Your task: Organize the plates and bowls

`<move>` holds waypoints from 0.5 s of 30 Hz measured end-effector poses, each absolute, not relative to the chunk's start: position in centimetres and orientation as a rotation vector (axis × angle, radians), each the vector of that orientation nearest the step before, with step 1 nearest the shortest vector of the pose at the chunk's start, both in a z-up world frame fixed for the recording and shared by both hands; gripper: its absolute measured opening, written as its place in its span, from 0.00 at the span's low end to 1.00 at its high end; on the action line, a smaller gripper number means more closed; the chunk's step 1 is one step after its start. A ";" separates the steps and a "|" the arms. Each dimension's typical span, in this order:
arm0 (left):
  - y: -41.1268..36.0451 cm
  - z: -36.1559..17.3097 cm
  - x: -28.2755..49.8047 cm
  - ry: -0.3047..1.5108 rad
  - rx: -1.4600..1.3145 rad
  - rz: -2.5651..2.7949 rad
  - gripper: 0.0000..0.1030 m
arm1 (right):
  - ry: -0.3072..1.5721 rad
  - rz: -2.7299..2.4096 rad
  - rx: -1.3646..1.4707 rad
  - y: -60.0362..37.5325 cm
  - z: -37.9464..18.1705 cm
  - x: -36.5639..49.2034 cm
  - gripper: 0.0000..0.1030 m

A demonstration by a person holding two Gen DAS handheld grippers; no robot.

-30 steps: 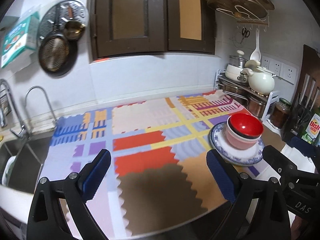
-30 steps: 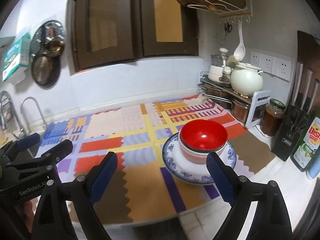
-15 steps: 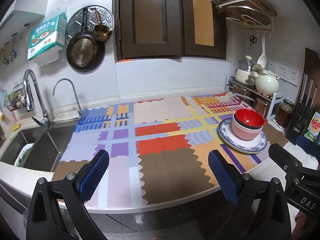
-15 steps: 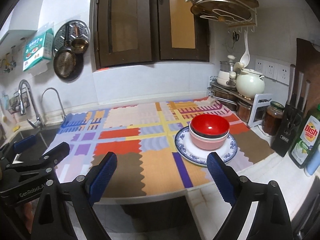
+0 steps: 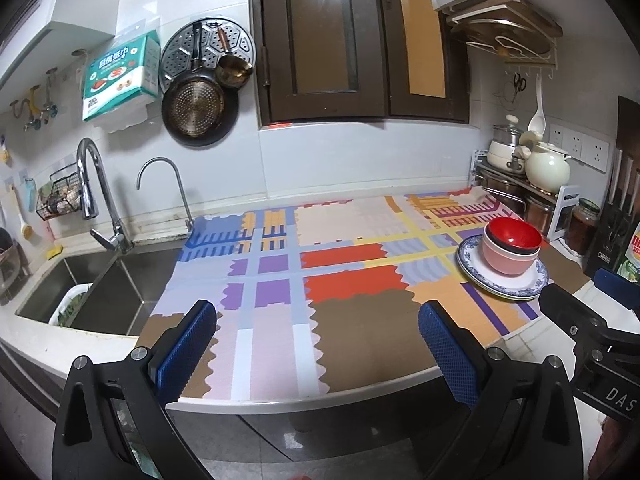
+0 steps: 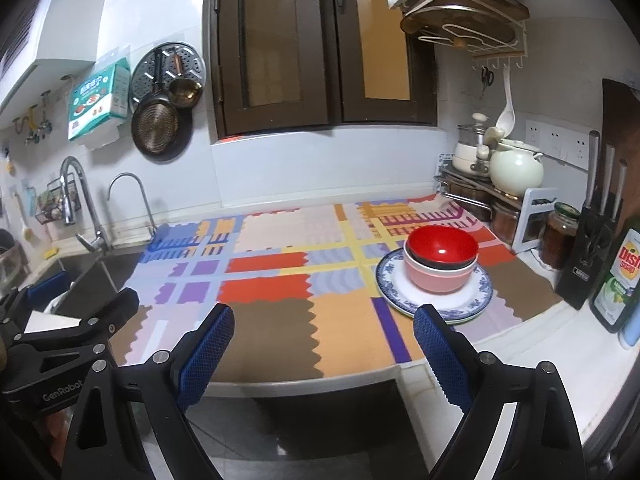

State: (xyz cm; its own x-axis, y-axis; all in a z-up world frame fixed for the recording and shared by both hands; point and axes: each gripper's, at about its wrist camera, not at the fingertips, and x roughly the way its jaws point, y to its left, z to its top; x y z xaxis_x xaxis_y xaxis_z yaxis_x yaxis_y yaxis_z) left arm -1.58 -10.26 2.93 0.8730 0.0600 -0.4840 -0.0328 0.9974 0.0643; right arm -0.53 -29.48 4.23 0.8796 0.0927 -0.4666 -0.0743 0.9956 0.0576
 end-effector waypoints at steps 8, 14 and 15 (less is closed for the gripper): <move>-9.7 3.3 -3.0 0.483 0.049 0.081 1.00 | 0.465 0.110 0.021 -28.9 4.7 -1.4 0.89; -9.5 3.5 -3.7 0.473 0.047 0.088 1.00 | 0.449 0.122 0.016 -28.6 5.0 -1.9 0.89; -9.5 3.6 -3.9 0.471 0.047 0.089 1.00 | 0.447 0.122 0.014 -28.6 5.0 -2.0 0.89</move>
State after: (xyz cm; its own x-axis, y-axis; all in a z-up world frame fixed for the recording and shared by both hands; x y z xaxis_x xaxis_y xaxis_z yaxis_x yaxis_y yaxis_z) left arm -3.85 -9.46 3.60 0.8873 0.0959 -0.4512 -0.0743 0.9951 0.0654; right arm -2.02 -28.60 5.04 0.8947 0.1212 -0.4300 -0.1151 0.9925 0.0402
